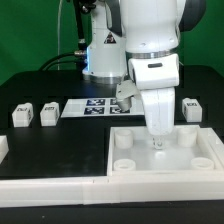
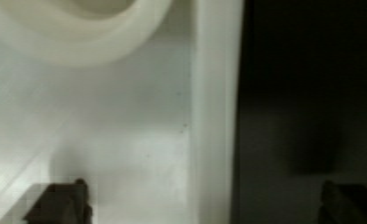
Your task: Assemble one leg
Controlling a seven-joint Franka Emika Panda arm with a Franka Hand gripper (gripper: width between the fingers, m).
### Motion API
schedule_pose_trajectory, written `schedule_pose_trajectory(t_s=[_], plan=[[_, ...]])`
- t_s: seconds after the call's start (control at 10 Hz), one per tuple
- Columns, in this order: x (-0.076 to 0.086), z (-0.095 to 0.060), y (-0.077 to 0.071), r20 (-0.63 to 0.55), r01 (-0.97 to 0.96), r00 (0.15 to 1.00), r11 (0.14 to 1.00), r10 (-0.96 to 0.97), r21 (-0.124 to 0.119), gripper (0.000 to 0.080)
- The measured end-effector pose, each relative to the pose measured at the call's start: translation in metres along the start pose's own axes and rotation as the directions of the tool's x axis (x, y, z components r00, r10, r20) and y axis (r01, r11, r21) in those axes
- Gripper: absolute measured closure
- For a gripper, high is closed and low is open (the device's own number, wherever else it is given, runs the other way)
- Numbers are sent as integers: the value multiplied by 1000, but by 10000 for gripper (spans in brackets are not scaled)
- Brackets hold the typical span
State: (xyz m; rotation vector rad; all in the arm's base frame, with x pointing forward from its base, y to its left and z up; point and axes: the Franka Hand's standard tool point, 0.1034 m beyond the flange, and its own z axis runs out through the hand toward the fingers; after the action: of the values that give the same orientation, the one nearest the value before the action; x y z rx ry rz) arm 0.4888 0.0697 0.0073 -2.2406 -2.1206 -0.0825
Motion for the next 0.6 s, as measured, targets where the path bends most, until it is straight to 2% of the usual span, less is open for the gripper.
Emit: schedule_pose_trajectory(t_s=[0.2,0.4,0.6], plan=[[6,-25,-4,7,-75,997,997,75,-28,151],[26,-47,-15,5,-195,981,979,196,-54,151],[51,-49,-28,-10,-439,899,897,439,-54,151]])
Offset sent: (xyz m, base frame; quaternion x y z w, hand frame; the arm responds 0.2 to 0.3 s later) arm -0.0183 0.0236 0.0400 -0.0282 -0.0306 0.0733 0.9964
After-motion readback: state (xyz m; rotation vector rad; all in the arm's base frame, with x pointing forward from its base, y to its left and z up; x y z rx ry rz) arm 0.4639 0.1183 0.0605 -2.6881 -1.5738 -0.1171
